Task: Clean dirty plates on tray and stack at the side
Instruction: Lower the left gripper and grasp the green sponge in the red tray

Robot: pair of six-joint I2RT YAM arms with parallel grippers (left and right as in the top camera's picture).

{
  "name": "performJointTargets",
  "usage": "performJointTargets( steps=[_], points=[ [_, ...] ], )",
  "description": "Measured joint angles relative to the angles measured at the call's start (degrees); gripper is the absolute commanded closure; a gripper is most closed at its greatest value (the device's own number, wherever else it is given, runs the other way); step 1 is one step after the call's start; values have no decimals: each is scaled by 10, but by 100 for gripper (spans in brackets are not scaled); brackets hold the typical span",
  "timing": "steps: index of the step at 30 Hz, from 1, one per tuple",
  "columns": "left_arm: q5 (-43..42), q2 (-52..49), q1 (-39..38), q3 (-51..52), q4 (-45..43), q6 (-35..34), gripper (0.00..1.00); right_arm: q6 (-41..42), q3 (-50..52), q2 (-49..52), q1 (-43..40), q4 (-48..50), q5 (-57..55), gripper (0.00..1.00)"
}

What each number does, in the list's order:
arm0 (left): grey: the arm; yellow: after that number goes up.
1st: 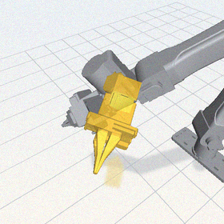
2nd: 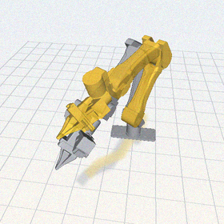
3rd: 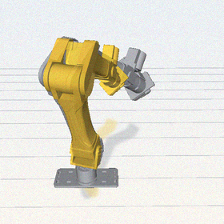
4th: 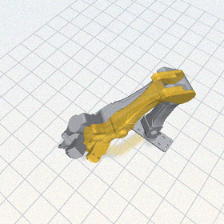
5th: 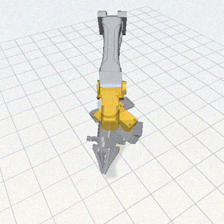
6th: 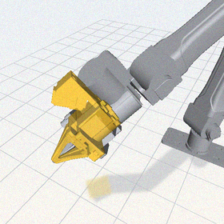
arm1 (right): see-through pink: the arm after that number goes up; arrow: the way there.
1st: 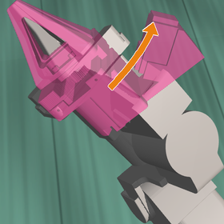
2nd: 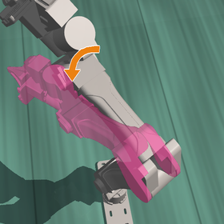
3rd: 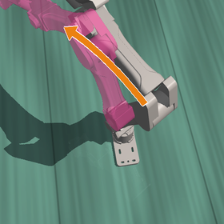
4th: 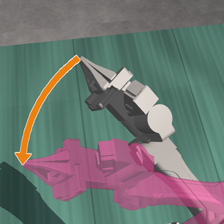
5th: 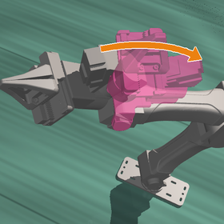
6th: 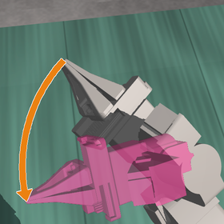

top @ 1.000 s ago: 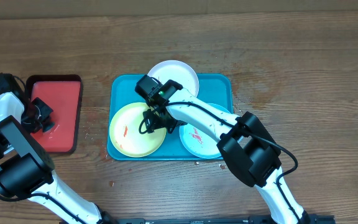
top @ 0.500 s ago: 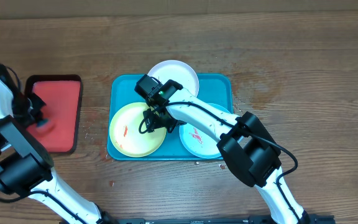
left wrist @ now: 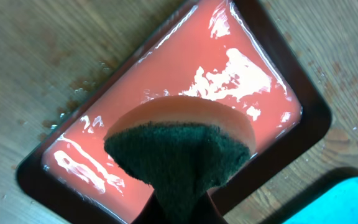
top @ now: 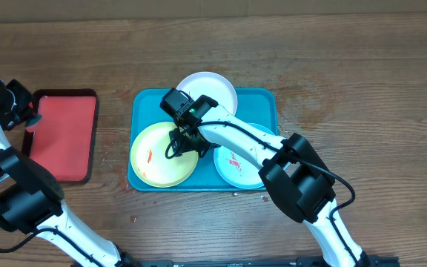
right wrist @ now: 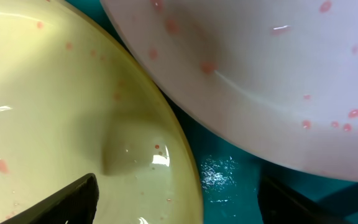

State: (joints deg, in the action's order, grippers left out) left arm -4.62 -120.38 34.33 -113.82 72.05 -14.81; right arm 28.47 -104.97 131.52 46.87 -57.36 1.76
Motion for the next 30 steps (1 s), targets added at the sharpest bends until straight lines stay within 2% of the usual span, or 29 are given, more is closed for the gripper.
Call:
performJointTargets(
  steps=[4, 9, 13, 16, 22, 27, 30],
  points=[
    [-11, 0, 0, 77, -73, 9, 96, 0, 0, 0, 0, 13, 5, 17],
    [-14, -8, 0, 148, -74, 22, 96, 0, 0, 0, 0, 12, 6, 19],
    [-15, -9, 1, 114, -23, 34, 96, 0, 0, 0, 0, 9, 8, 19],
    [-19, -2, 1, 49, 17, 37, 96, 0, 0, 0, 0, 9, 8, 19],
    [-18, 61, -1, 25, 5, 51, 96, 0, 0, 0, 0, 9, 8, 18],
    [-23, 70, -9, 127, -89, 59, 96, 0, 0, 0, 0, 10, 8, 18],
    [-23, 52, -22, 190, -99, 60, 96, 0, 0, 0, 0, 10, 8, 18]
  ],
)
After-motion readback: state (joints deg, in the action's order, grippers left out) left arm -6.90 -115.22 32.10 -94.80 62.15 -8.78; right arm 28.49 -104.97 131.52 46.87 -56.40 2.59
